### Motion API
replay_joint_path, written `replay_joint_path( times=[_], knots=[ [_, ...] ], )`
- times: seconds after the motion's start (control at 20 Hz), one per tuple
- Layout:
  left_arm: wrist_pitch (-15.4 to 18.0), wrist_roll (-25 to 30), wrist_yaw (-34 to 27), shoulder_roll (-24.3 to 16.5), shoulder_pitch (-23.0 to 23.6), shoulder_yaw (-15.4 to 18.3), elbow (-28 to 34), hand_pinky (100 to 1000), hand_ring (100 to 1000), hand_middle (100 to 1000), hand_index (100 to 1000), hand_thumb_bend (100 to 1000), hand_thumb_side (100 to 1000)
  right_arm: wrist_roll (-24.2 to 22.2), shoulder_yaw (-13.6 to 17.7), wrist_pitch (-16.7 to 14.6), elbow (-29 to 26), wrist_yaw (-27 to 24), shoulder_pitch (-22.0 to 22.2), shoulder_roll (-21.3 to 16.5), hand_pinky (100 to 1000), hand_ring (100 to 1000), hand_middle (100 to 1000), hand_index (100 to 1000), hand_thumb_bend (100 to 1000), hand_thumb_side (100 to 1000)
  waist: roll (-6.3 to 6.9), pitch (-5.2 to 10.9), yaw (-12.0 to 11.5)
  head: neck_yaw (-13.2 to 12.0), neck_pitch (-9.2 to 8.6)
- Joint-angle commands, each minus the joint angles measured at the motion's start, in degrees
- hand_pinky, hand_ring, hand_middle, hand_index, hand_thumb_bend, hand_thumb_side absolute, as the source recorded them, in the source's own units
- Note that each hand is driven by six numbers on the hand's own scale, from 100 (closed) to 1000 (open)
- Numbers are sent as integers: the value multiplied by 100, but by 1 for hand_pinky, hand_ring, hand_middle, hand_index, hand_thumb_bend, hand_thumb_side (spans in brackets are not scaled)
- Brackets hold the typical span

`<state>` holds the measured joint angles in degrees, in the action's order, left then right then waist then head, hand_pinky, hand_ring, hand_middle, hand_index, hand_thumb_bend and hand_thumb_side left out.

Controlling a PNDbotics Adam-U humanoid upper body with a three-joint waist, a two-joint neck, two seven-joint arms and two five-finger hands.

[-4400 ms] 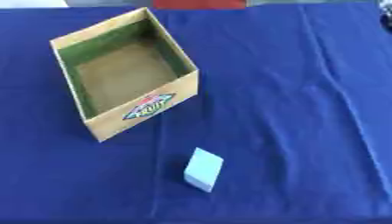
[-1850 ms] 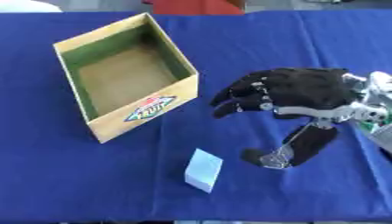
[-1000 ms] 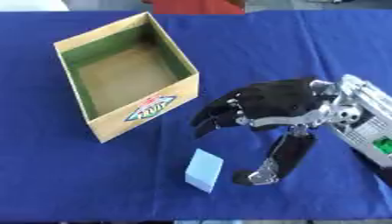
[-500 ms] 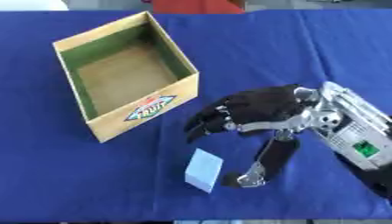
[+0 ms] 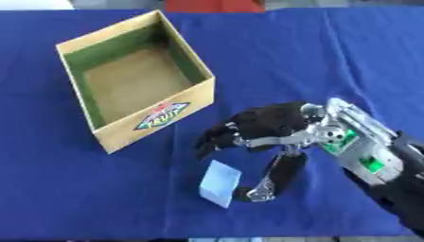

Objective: Pick up objects on the table and place them in the box.

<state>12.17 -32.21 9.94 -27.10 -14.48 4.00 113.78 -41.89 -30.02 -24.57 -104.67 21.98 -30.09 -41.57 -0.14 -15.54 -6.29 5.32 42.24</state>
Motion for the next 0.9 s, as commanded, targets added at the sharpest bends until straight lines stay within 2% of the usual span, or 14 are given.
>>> replay_joint_path(
  times=[0.05,0.1,0.15,0.45,0.6,0.7,0.9],
  knots=[
    [7,24,-18,-65,-56,11,81,755,784,700,808,429,978,-490,-22,-381,88,-24,-108,-47,847,918,929,934,244,386,6,76,-9,15,20],
    [6,27,-18,-62,-59,10,81,755,784,699,808,429,978,-545,-37,-389,130,-33,-115,-41,846,918,930,934,241,379,5,73,-12,14,21],
    [5,30,-18,-61,-60,10,81,755,784,698,807,428,977,-592,-45,-396,165,-50,-121,-34,845,917,932,934,198,411,4,70,-15,12,23],
    [4,46,-16,-62,-61,12,81,756,784,696,807,424,974,-839,-85,-397,284,-193,-165,-20,839,913,931,934,148,318,-3,66,-31,20,29],
    [5,51,-19,-61,-74,14,81,756,784,695,807,425,975,-930,-101,-383,325,-250,-184,-13,838,911,929,934,144,330,-5,66,-36,26,20],
    [6,55,-22,-58,-80,12,81,756,784,694,807,424,975,-973,-113,-377,348,-263,-199,2,836,909,928,932,129,298,-6,63,-40,33,14],
    [7,63,-26,-57,-89,8,81,755,784,691,807,424,974,-1006,-174,-383,405,-279,-211,31,821,887,905,921,101,316,-9,56,-50,44,16]
  ],
)
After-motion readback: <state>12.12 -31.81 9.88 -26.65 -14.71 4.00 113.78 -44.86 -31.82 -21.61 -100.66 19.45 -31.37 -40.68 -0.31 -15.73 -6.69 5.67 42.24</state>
